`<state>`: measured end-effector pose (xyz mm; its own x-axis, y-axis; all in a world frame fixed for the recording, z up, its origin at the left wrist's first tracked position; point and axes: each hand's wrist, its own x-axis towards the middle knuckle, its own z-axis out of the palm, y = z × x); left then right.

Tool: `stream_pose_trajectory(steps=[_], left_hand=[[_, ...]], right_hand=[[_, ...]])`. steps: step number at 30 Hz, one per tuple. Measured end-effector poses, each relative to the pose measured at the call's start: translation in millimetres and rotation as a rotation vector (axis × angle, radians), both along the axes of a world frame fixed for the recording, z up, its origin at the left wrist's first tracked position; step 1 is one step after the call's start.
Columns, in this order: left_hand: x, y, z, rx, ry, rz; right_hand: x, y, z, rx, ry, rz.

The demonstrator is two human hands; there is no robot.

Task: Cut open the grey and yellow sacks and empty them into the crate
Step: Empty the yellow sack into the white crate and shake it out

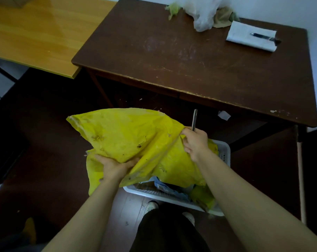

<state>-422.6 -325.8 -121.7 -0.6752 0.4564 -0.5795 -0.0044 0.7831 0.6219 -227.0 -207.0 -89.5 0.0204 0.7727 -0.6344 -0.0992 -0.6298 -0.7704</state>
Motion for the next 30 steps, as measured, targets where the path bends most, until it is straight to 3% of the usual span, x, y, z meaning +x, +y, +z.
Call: stream_pose_trajectory(steps=[4, 8, 10, 14, 26, 30], left_hand=[[0.1, 15.7, 9.3, 0.107, 0.029, 0.047], [-10.8, 53.6, 65.2, 0.39, -0.18, 0.337], [-13.1, 68.1, 101.9, 0.47, -0.288, 0.376], [-5.9, 82.6, 159.0, 0.649, -0.357, 0.329], [58.1, 91.7, 236.9, 0.864, -0.352, 0.17], [74.2, 98.5, 234.2, 0.908, -0.291, 0.089]], right_hand=[[11.9, 4.0, -3.3, 0.028, -0.079, 0.044], [27.3, 6.1, -3.0, 0.165, -0.324, 0.249], [27.5, 6.2, 0.1, 0.25, -0.36, 0.29], [17.0, -3.5, 15.1, 0.394, -0.296, 0.233], [25.3, -19.1, 55.4, 0.325, -0.157, -0.026], [38.8, -13.2, 62.3, 0.304, -0.209, 0.034]])
